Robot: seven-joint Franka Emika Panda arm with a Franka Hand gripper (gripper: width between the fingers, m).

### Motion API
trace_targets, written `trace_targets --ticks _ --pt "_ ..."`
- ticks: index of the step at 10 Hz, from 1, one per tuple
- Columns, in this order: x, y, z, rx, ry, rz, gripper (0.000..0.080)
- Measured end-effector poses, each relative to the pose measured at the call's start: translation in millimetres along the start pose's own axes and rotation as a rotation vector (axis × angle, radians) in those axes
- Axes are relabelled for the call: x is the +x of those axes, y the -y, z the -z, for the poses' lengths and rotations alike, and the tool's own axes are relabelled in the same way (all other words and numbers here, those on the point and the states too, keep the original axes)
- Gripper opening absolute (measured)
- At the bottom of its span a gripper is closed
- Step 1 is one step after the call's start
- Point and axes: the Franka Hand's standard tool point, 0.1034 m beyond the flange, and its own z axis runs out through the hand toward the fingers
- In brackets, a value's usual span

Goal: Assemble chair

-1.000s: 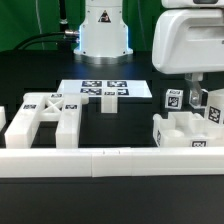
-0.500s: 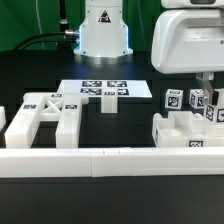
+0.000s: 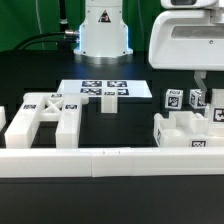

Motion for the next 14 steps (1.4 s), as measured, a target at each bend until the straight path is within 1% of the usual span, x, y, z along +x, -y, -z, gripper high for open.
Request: trace_targets --ticks 2,4,7,8,10,11,12,13,14 --pt "-0.9 -1.2 0.0 -0.014 0.000 -0.197 0.0285" --pt "-2.6 -1.5 0.4 -0.047 0.005 -0.414 0.0285" --pt "-4.4 -3.0 1.3 -0.072 -0.019 -0.738 0.0286" --pt "-4.3 -3.2 1.1 -0.069 -0.017 -0.765 0.0286" --pt "-3.7 -2.4 1.2 -0.064 -0.017 -0.715 0.0287" --pt "-2.8 -0.7 1.8 -0.054 -0.016 -0.695 0.0448" --pt "-3.3 -0.1 1.7 -0.054 -0.015 -0.656 0.0574" --pt "-4.9 1.6 1.4 -0.053 -0.011 -0.580 0.0634" --pt "-4.4 0.9 1.3 -0.054 -0.010 -0.526 0.0634"
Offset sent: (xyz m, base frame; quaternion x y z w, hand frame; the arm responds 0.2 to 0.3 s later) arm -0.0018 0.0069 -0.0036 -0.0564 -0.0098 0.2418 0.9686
